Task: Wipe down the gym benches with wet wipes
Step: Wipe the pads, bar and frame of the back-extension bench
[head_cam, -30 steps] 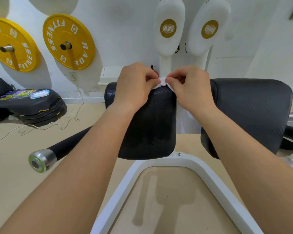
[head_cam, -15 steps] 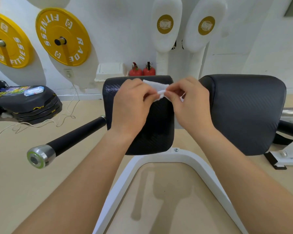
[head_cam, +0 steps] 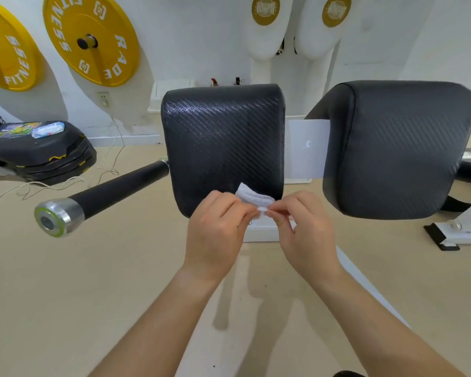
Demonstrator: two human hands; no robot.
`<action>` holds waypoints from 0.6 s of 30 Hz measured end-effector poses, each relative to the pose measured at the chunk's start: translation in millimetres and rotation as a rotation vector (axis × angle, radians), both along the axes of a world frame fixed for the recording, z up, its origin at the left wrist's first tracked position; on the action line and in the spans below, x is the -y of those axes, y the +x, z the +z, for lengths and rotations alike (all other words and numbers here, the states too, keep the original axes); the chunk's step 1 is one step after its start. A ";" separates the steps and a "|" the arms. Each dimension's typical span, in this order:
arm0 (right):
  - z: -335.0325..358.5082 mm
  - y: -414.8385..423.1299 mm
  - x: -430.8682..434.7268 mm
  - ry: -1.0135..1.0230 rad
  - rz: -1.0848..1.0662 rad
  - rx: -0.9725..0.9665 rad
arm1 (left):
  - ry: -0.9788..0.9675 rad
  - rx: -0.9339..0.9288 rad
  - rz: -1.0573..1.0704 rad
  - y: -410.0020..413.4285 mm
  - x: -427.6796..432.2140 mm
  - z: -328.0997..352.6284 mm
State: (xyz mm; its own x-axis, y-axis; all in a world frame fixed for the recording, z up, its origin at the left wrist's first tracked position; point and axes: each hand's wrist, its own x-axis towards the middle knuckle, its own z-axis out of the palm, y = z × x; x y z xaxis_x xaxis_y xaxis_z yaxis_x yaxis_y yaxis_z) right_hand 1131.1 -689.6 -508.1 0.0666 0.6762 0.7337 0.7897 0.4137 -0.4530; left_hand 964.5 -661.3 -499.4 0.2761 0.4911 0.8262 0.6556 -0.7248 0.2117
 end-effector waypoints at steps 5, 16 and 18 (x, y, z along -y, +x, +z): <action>45.2 5.9 -29.8 0.051 -0.036 -0.029 | 0.074 0.049 0.057 15.0 -26.6 47.7; 5.3 -45.5 -24.3 0.331 -0.133 0.261 | 0.017 0.057 0.170 -44.9 -3.5 -8.7; 21.5 -56.7 -34.6 0.417 -0.228 0.270 | 0.048 0.096 0.219 -52.5 -11.8 6.0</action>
